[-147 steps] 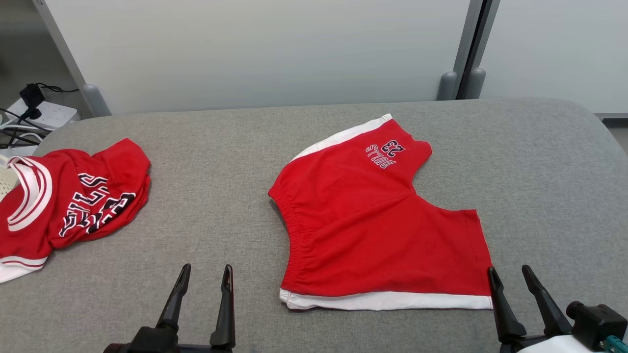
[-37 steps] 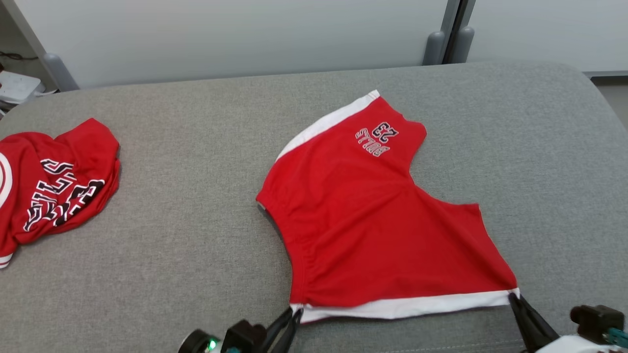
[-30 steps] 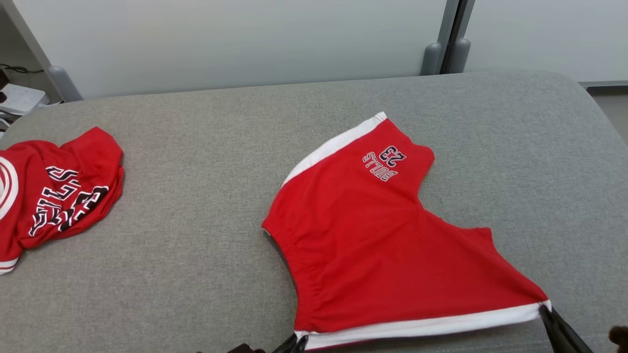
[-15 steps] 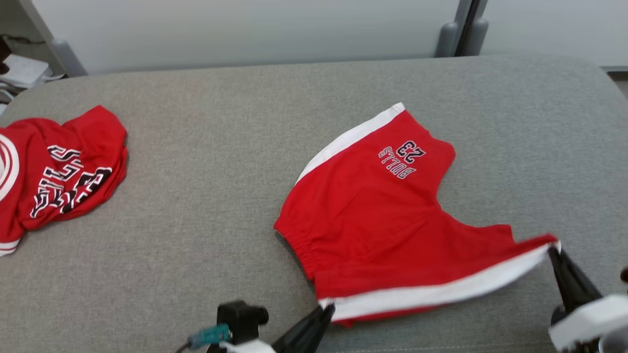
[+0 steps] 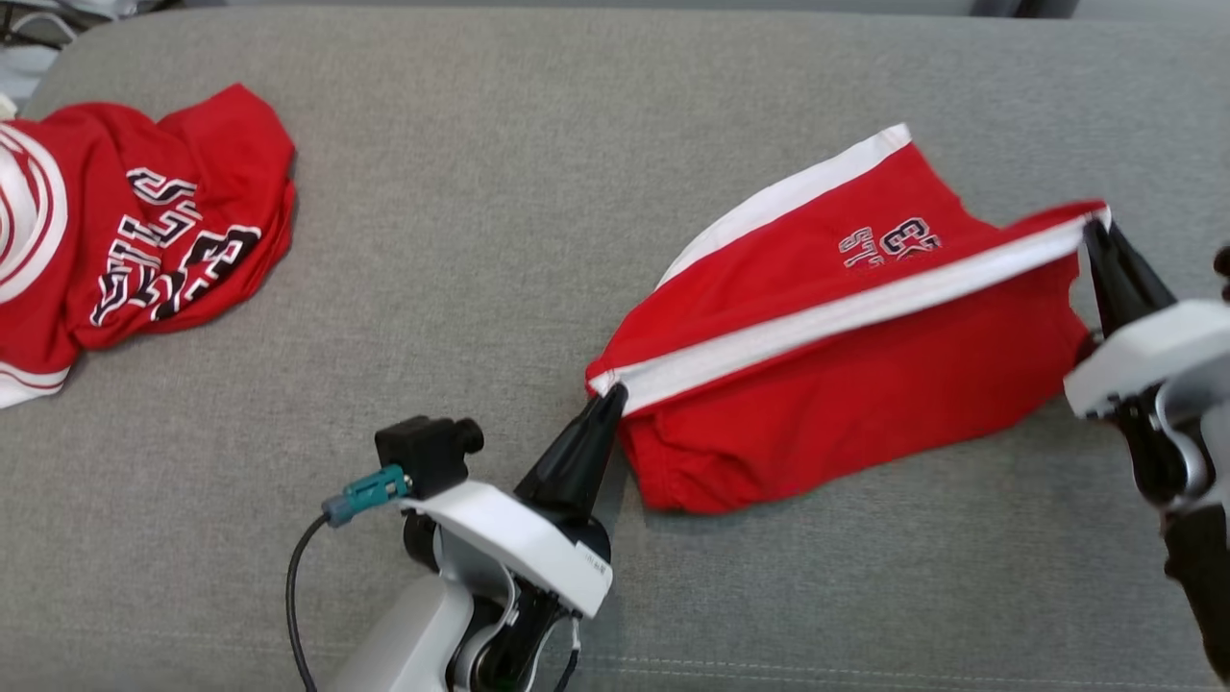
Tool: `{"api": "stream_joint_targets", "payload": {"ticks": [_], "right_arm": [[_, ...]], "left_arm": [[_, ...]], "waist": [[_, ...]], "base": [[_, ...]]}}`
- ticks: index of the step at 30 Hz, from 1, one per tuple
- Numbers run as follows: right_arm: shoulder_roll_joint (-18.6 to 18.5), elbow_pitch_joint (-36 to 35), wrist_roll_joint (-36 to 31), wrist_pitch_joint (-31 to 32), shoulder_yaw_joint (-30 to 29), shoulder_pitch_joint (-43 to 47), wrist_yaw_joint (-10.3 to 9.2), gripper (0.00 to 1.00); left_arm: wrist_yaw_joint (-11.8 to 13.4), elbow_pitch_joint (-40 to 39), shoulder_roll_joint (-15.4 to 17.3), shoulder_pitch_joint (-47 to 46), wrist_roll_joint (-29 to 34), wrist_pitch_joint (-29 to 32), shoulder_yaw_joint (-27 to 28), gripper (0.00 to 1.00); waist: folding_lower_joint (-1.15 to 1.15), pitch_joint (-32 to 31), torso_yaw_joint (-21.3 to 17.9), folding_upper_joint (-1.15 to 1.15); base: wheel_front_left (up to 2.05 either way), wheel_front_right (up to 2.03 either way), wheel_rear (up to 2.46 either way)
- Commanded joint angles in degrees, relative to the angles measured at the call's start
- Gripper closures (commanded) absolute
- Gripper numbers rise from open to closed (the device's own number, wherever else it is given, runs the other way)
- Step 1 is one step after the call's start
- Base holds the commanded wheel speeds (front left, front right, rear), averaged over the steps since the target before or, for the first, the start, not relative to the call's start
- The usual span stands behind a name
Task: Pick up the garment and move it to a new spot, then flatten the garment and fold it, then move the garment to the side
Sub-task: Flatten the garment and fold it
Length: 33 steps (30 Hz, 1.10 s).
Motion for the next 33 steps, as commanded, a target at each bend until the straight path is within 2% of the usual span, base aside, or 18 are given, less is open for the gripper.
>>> {"api": "stream_joint_targets", "payload": {"ticks": [1, 11, 20, 22, 23, 24, 25, 26, 31, 33], "right_arm": [[-0.8, 0.8, -1.3, 0.3, 2.6, -4.0, -0.01, 1.00], [-0.9, 12.6, -3.1, 0.7, 9.8, -20.0, -0.01, 1.00], [0.1, 21.0, -1.0, 0.9, 14.4, -26.2, -0.01, 1.00], [0.4, 22.4, -0.3, 0.5, 15.5, -27.1, -0.01, 0.97], [0.6, 23.0, 0.1, 0.3, 15.9, -27.4, -0.01, 0.78], [0.8, 23.6, 0.5, 0.0, 16.3, -27.8, -0.01, 0.64], [0.9, 24.1, 0.9, -0.3, 16.8, -28.0, -0.01, 0.51], [1.0, 24.6, 1.3, -0.8, 17.1, -28.2, -0.01, 0.00], [1.4, 25.5, 2.5, -3.9, 19.3, -28.9, -0.01, 0.00], [1.3, 25.2, 2.9, -5.3, 20.1, -28.6, -0.01, 0.00]], "left_arm": [[0.7, -0.3, 0.4, -3.8, -2.2, -1.7, 0.3, 1.00], [5.1, 6.6, 0.3, -14.5, -13.0, -6.3, -5.7, 1.00], [7.6, 12.0, 0.3, -21.1, -19.3, -7.6, -11.1, 1.00], [7.9, 13.0, 0.3, -22.1, -20.5, -8.1, -12.2, 0.68], [8.0, 13.5, 0.3, -22.5, -21.1, -8.3, -12.8, 0.49], [8.0, 13.9, 0.3, -22.9, -21.6, -8.5, -13.3, 0.00], [8.0, 14.3, 0.3, -23.3, -22.1, -8.7, -13.8, 0.00], [7.9, 14.8, 0.3, -23.5, -22.4, -8.9, -14.3, 0.00], [7.5, 16.9, 0.3, -24.5, -23.2, -9.9, -15.8, 0.00], [8.0, 18.0, 0.3, -24.9, -21.3, -10.3, -16.2, 0.00]], "waist": [[0.00, 2.6, 1.9, 0.00], [0.00, 7.8, 5.0, 0.00], [0.00, 9.8, 7.0, 0.00], [0.00, 9.8, 7.2, 0.00], [0.00, 9.8, 7.3, 0.00], [0.00, 9.7, 7.4, 0.00], [0.00, 9.7, 7.4, 0.00], [0.00, 9.6, 7.4, 0.00], [0.00, 8.7, 7.2, 0.00], [0.00, 7.9, 7.0, 0.00]], "base": [[0.00, 0.00, 0.00], [0.00, 0.00, 0.00], [0.00, 0.00, 0.00], [0.00, 0.00, 0.00], [0.00, 0.00, 0.00], [0.00, 0.00, 0.00], [0.00, 0.00, 0.00], [0.00, 0.00, 0.00], [0.00, 0.00, 0.00], [0.00, 0.00, 0.00]]}}
